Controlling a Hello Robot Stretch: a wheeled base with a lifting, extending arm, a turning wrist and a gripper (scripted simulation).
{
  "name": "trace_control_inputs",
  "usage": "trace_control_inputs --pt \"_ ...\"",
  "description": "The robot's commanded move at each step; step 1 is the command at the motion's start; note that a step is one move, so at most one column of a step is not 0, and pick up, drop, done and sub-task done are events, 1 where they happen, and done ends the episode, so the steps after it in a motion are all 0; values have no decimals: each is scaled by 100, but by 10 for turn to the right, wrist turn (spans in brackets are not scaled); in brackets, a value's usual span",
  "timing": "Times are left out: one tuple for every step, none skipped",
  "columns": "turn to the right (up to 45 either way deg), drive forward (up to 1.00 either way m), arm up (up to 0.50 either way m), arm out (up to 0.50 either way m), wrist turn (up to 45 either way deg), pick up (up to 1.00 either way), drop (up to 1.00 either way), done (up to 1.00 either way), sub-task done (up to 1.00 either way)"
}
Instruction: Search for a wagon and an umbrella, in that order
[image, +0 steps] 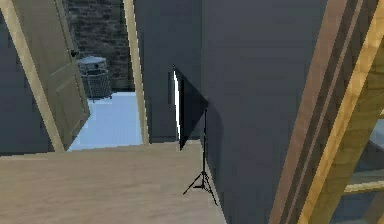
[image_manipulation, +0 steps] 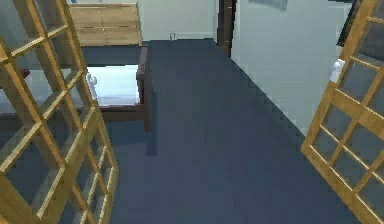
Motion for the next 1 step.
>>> trace_control_inputs --pt "0 0 0 0 0 0 0 100 0"
